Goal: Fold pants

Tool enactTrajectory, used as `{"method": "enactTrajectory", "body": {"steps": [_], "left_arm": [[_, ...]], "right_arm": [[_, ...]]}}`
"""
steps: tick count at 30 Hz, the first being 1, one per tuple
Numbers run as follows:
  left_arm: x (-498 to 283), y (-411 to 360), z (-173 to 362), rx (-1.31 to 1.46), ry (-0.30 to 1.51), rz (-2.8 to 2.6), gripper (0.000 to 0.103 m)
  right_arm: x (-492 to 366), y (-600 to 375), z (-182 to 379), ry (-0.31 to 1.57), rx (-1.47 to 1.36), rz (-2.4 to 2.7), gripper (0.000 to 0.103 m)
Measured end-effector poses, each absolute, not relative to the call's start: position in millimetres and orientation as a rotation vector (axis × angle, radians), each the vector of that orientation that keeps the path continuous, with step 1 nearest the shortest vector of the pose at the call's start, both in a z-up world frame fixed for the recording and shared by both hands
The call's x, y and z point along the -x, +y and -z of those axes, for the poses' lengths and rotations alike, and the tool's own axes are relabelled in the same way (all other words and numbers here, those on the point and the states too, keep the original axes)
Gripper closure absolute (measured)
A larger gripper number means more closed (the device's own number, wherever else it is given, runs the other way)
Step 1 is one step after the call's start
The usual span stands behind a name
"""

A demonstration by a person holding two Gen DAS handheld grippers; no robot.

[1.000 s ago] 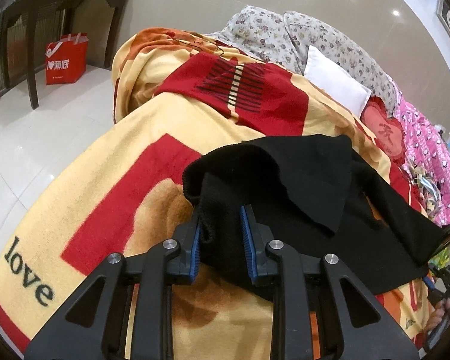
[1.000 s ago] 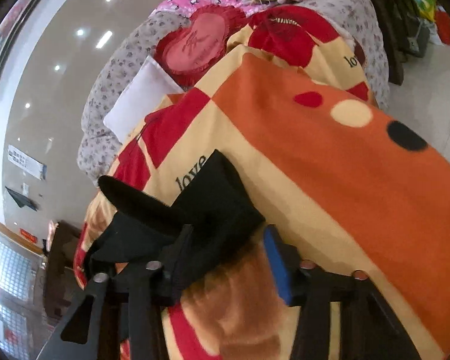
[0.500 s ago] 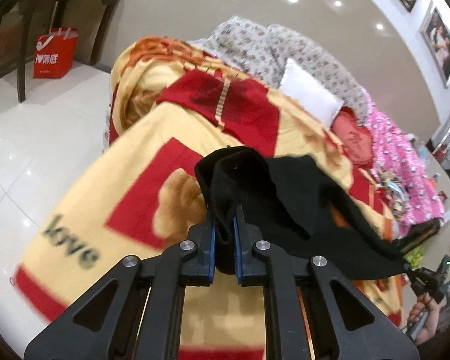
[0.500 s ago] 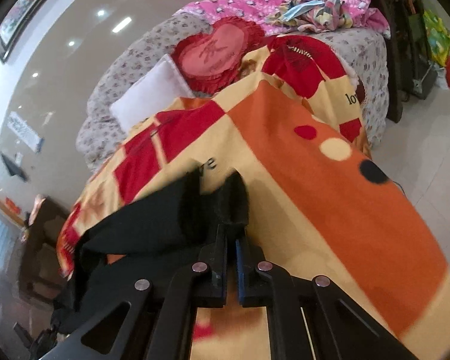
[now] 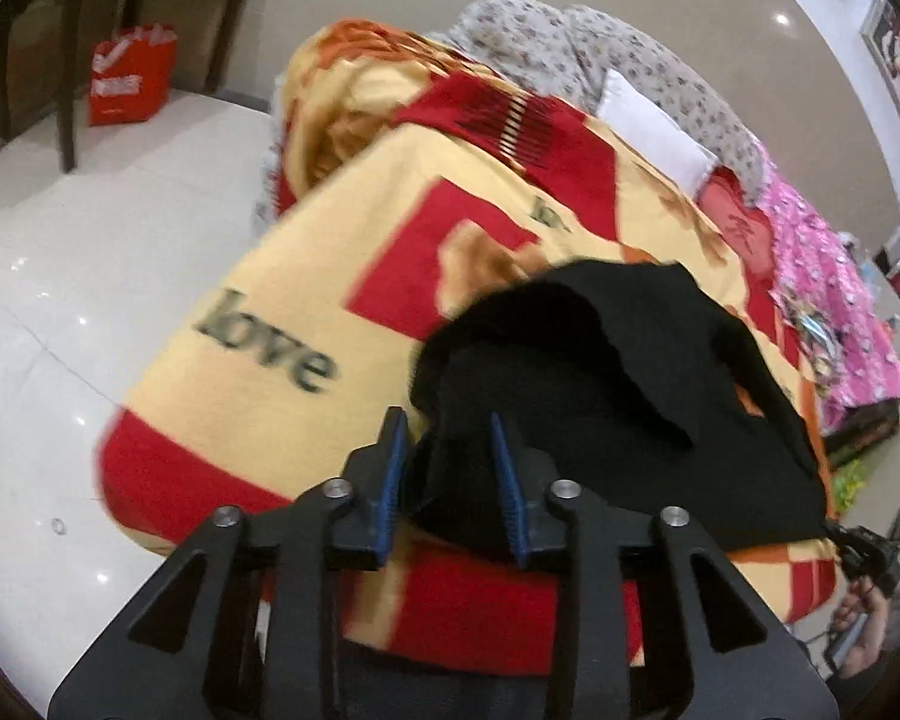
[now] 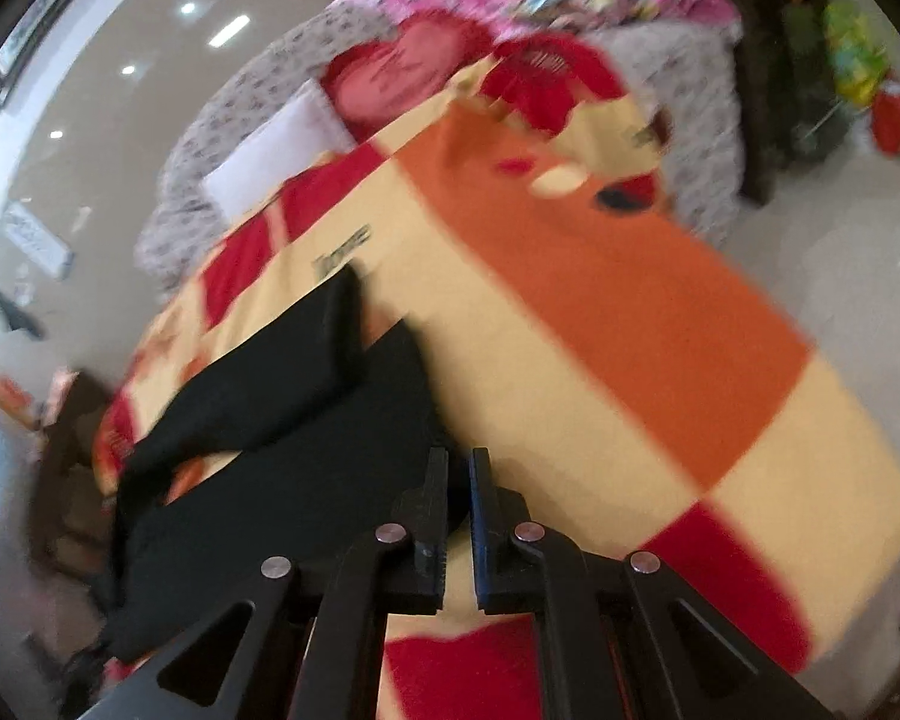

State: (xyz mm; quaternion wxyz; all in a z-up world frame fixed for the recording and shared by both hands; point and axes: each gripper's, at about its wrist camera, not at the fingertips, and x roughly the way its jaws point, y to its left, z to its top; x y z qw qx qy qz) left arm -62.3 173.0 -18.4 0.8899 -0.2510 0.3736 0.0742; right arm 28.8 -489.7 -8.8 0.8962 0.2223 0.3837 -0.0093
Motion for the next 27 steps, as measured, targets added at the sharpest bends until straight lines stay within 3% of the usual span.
{"method": "enactTrajectory", "body": {"steps": [5,9,15,18,22,27], "left_arm": [[76,186,-9,0.457,0.671,-0.326,0.074],[64,143,-35,0.370,0.640,-0.134,0.074],[6,38,-19,0.375,0.871,0.389,0.068],[-19,13,-1,0.346,0.964,0.442,0.068],[-50,32,10,0.430,1.025,0.386,0.070],[-107,89,-22,0.184,0.931,-0.027,0.069]], "right_arm": [[-24,-469,-23,0.654,-0.325,0.144,0.097],[-36,-391,-41,0.603,-0.082,-0.003,0.096],[-71,-294,-23,0.567,0.197,-0.169,0.096],[-94,-261,5,0.669,0.355,-0.215,0.096],[-101,-250,18,0.733,0.401,-0.266,0.094],[-103,-250,24,0.775,0.429,-0.234,0.093]]}}
